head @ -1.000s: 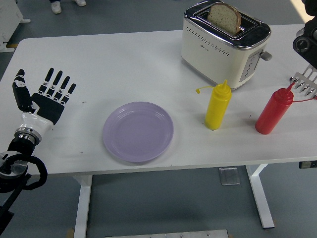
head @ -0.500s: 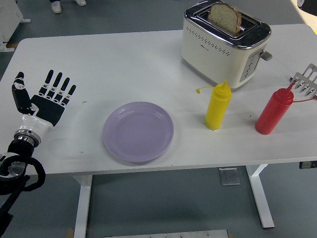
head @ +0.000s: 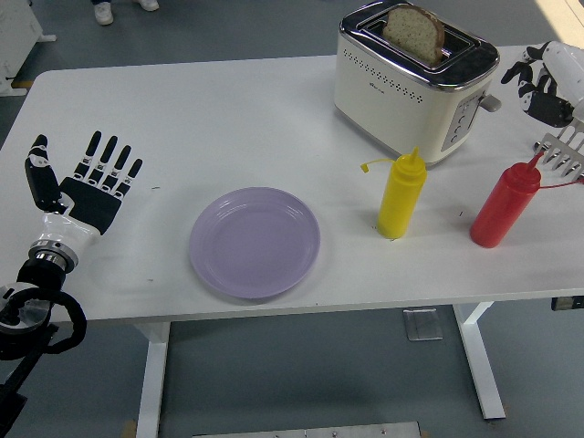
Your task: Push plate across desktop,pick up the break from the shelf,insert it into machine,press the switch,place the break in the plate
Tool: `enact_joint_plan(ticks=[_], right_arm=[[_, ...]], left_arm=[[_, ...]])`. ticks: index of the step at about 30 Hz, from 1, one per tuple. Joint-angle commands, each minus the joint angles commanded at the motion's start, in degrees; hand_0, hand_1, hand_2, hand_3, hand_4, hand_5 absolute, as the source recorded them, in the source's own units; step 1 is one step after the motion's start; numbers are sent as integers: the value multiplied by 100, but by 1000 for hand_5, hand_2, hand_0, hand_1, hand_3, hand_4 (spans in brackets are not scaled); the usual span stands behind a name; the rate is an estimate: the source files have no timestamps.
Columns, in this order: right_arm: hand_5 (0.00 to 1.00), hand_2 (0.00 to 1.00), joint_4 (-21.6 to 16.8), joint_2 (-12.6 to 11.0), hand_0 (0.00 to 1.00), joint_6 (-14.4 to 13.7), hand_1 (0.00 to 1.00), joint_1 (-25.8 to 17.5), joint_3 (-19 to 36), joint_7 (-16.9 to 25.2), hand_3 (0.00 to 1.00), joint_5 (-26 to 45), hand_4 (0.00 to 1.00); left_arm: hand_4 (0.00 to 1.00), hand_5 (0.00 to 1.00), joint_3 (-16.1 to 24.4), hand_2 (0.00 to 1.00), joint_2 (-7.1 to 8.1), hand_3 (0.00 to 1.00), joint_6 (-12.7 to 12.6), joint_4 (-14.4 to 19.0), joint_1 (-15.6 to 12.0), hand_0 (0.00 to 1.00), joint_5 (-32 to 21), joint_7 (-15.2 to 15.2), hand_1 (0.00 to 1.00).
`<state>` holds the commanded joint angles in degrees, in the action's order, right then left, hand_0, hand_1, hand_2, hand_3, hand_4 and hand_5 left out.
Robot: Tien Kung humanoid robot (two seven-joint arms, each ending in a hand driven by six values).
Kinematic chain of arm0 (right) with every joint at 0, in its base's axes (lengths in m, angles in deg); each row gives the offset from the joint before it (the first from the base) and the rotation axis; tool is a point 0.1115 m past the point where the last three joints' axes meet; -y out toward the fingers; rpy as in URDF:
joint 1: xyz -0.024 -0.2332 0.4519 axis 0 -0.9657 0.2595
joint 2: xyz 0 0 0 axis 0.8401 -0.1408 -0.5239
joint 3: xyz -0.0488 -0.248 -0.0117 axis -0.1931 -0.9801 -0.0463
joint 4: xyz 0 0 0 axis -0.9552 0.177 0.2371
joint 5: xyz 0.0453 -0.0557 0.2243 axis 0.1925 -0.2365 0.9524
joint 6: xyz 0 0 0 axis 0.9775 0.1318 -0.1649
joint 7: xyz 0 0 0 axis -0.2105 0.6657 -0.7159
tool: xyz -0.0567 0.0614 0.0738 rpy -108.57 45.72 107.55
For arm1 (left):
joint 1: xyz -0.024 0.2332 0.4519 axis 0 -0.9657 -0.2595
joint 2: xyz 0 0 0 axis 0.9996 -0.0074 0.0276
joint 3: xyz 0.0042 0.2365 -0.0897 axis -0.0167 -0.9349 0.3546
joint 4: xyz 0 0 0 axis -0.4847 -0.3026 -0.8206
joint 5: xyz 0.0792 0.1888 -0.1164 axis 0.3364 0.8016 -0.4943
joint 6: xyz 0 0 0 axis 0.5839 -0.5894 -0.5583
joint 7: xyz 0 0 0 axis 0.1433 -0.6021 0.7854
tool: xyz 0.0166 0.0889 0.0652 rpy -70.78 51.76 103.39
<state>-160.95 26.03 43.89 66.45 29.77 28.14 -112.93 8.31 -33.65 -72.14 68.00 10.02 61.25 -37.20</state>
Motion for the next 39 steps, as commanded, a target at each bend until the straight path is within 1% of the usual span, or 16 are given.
enact_joint_plan(ticks=[5,9,14,15,23,31,39], right_arm=[[2,558,257,132,206,-97,258,132,-203,81,457,12,54],[2,556,560,301,206,-177,255,345,-476,145,456,60,54],[2,556,977,487,202,-283,258,592,-799,257,457,77,63],[2,556,1123,538,202,-332,258,666,-900,309,457,80,63],[2,554,1818,712,200,-545,258,918,-1271,526,455,96,69],[2,545,2176,807,200,-691,259,1051,-1515,671,452,170,78],[2,546,2315,859,202,-752,260,1093,-1689,745,451,257,83]], left_arm=[[768,998,-11,776,-1,760,1,-13,5,835,1,-2,789],[768,998,-20,776,1,759,0,-17,17,835,-1,-2,788],[768,998,-37,776,0,760,-1,-25,35,834,-5,2,788],[768,998,-40,776,0,760,-2,-30,39,834,-6,3,788],[769,998,-56,776,2,759,-2,-36,52,834,-6,4,788],[768,998,-68,775,0,759,-1,-40,66,833,-2,3,788],[768,998,-69,775,0,759,0,-39,69,832,1,-3,788]])
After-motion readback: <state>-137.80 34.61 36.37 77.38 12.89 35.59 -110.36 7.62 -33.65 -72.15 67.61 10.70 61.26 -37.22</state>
